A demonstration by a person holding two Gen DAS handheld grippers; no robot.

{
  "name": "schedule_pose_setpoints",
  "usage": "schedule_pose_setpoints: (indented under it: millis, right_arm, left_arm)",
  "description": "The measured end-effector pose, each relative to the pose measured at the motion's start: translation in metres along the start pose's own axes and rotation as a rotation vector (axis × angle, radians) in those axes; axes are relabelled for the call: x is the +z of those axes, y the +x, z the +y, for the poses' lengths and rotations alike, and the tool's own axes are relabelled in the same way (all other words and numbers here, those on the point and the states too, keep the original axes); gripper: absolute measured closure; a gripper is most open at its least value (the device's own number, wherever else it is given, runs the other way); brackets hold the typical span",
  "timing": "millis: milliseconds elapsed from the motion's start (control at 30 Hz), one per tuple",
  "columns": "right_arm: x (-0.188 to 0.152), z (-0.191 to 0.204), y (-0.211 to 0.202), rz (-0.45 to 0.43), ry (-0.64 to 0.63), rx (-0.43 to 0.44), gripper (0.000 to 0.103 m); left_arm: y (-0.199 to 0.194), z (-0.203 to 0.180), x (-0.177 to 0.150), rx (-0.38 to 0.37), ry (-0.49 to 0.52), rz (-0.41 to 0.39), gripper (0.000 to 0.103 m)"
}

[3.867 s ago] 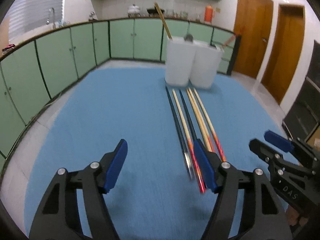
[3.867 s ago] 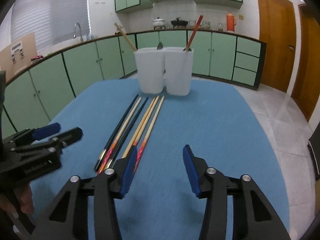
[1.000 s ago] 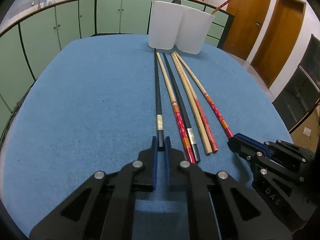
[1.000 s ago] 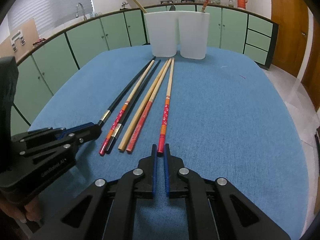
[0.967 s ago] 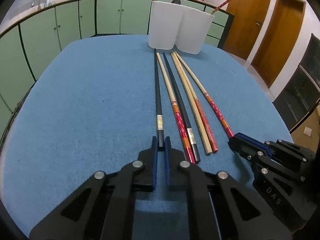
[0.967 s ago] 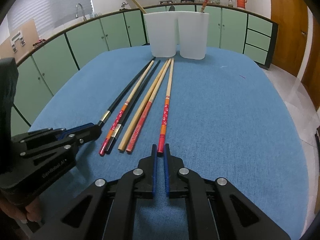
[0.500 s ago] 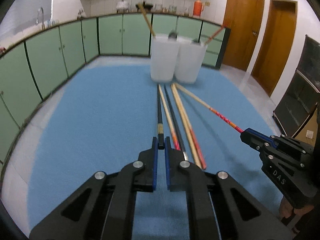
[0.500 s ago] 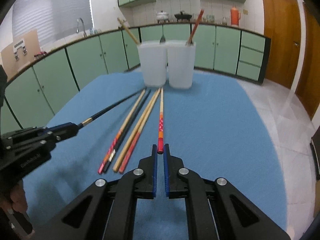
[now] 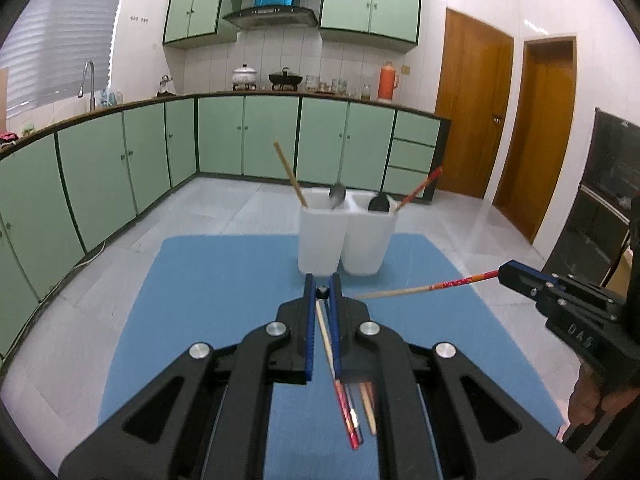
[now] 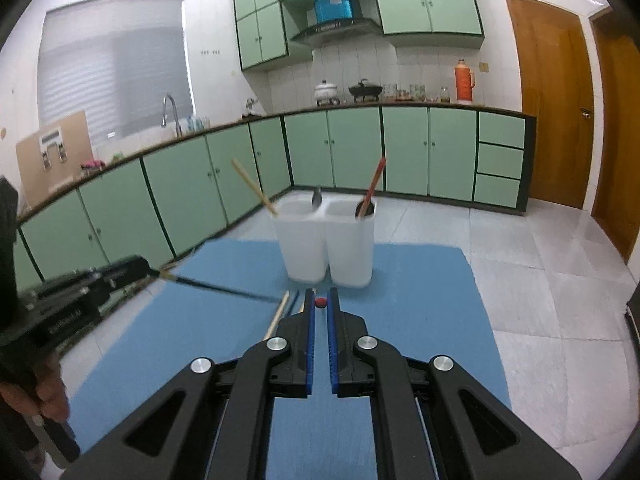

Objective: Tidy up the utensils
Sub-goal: 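Lift both held chopsticks and carry them over the white holder, then lower both chopsticks into the holder compartments and open both tools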

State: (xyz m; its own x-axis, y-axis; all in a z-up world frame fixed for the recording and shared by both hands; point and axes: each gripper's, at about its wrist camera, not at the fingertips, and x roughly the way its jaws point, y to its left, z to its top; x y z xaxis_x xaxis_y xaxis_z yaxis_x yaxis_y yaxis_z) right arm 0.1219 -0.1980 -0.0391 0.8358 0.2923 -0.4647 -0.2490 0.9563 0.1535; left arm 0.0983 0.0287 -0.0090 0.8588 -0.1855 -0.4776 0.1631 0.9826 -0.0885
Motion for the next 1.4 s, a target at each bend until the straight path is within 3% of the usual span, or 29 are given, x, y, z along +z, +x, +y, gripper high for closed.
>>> schedule_pose_setpoints:
  millis: [367,933,1400]
  right_arm:
    - [0.053,-0.014,0.004,-0.033,0.010,0.037,0.098]
    - [0.075,-0.011,0.005,-0.045,-0.040,0.076,0.098]
    - [0.127,-0.002,-0.018,-0.169,-0.092,0.105,0.098]
  left_arm:
    - [0.008,0.004,0.040,-0.027,-0.019,-0.063,0.098]
    - [0.007,0.004,0.059,-0.067,-0.018,-0.095,0.098]
    - [-0.008,-0.004,0.114,-0.084,0.003,-0.232,0.098]
